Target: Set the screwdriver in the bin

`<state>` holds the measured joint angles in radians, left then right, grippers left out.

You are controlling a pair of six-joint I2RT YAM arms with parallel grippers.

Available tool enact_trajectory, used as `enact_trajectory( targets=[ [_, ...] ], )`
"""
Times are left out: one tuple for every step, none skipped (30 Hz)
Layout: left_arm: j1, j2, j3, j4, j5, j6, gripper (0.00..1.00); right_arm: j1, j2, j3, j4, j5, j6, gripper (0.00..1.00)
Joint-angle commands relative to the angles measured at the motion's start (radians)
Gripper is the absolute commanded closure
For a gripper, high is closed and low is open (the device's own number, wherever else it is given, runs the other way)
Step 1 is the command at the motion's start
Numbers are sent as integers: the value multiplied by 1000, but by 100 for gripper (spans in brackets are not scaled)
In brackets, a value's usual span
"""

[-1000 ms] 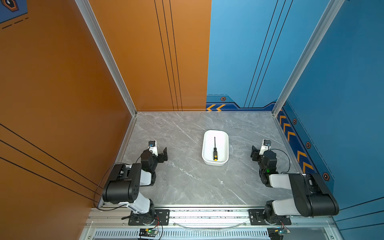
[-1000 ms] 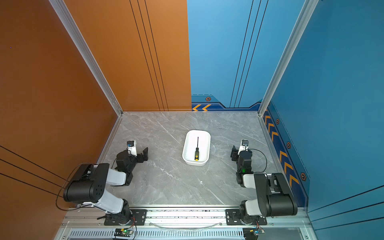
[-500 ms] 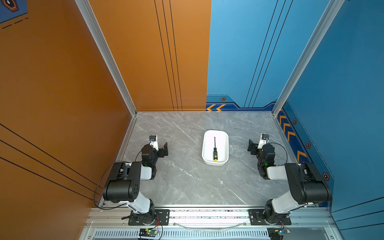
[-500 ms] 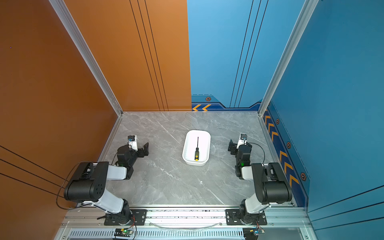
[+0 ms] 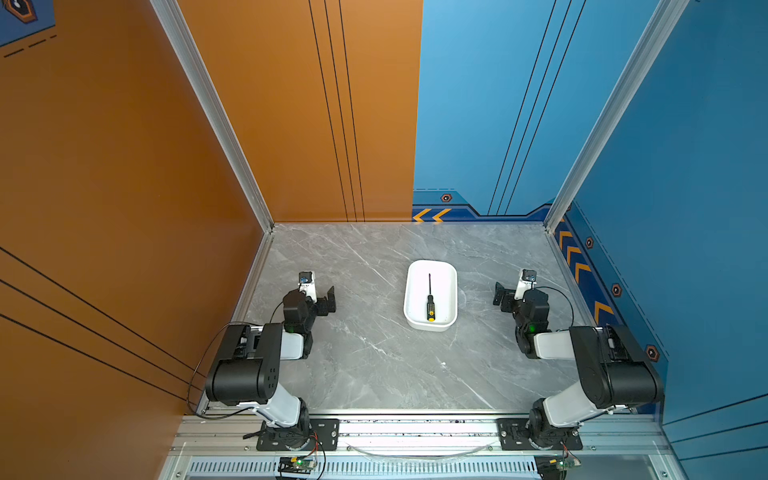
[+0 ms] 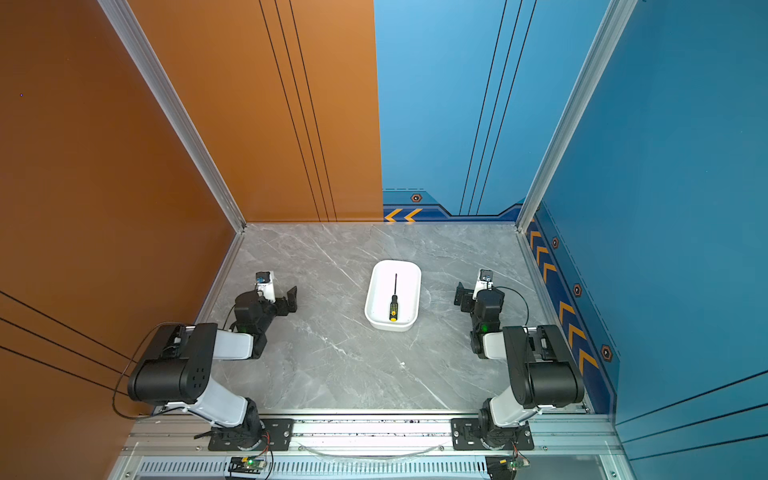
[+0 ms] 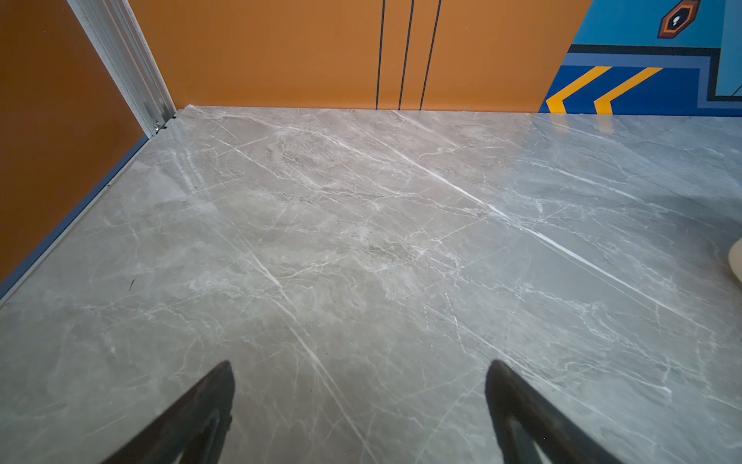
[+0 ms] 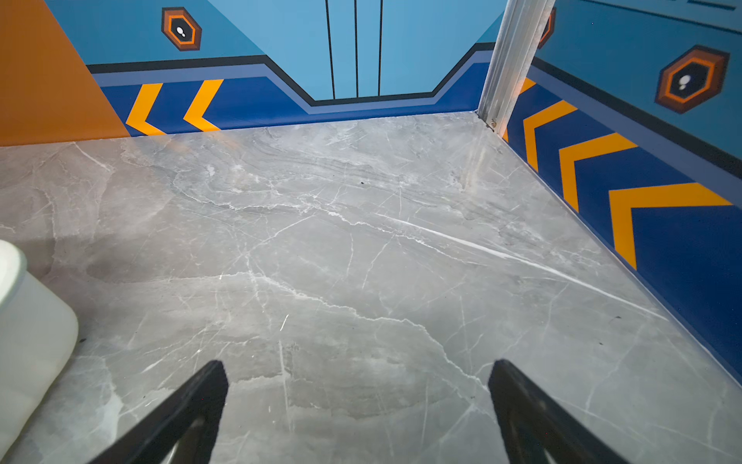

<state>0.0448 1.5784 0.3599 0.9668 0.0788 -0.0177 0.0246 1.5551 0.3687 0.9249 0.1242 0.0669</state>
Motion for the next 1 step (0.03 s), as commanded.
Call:
enact_trajectory(
  targets=[
    [-8,-11,7,-12,-14,15,2,-4,-9,4,-16,-19,2,0]
  ],
)
